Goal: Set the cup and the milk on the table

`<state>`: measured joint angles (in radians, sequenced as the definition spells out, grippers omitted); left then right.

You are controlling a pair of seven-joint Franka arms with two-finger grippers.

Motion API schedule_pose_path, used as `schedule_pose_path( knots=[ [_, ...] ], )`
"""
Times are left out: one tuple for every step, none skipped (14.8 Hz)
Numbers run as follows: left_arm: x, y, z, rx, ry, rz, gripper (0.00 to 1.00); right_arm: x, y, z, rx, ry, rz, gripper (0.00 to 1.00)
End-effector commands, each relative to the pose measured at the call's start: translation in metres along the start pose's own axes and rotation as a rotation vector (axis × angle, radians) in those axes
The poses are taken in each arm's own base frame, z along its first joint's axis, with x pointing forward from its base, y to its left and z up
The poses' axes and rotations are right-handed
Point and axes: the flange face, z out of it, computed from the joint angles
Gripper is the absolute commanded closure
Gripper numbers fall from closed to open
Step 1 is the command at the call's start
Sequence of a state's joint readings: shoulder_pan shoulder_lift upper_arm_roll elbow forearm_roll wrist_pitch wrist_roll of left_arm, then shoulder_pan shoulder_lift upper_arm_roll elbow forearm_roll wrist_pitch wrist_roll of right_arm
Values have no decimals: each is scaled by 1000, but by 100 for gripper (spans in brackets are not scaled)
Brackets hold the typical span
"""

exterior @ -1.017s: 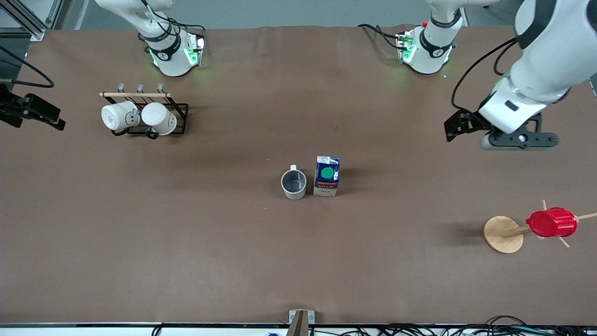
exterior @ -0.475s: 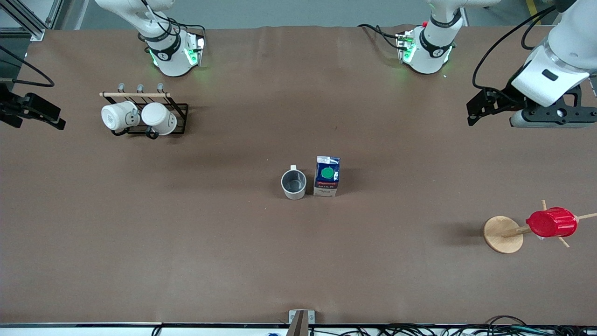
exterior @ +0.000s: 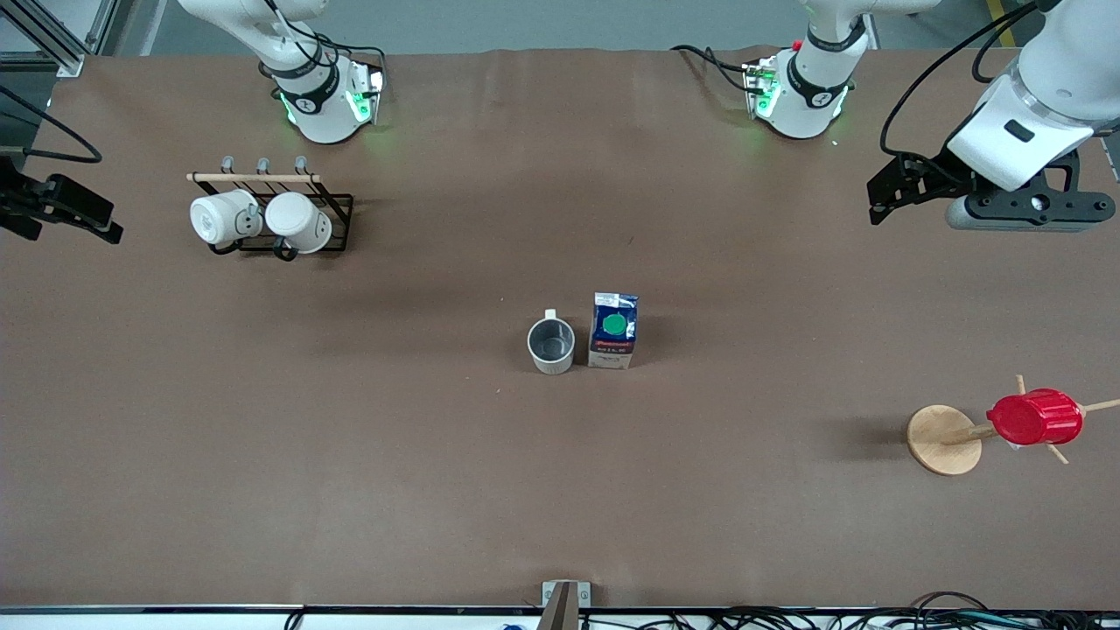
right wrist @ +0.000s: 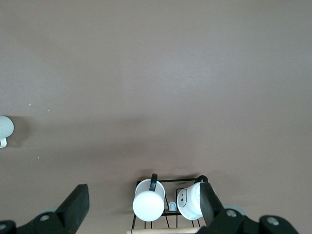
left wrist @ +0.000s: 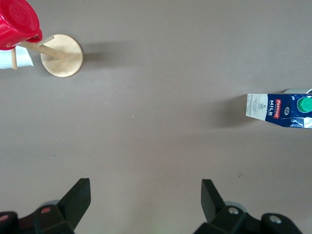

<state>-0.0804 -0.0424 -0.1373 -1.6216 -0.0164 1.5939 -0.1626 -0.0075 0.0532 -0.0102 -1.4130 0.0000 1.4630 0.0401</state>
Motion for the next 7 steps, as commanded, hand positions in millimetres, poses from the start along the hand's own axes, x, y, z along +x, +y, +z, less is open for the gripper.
schedule_pose_path(
  knots=[
    [5,-10,-1,-24,1,-3,1,-2,4,-1,11,8,-36,0],
    [6,-11,0,-26,5,-7,1,-2,5,-1,10,8,-36,0],
    [8,-15,2,-27,9,-13,1,-2,4,-1,11,8,-36,0],
    [9,-16,3,-29,14,-15,1,-2,4,-1,11,8,-36,0],
    [9,-16,3,-29,16,-15,1,-2,4,0,11,5,-36,0],
    [10,-17,3,-29,18,-16,1,-2,5,0,11,3,-34,0],
    [10,-15,4,-29,16,-12,1,-2,5,0,11,2,-34,0]
  ],
)
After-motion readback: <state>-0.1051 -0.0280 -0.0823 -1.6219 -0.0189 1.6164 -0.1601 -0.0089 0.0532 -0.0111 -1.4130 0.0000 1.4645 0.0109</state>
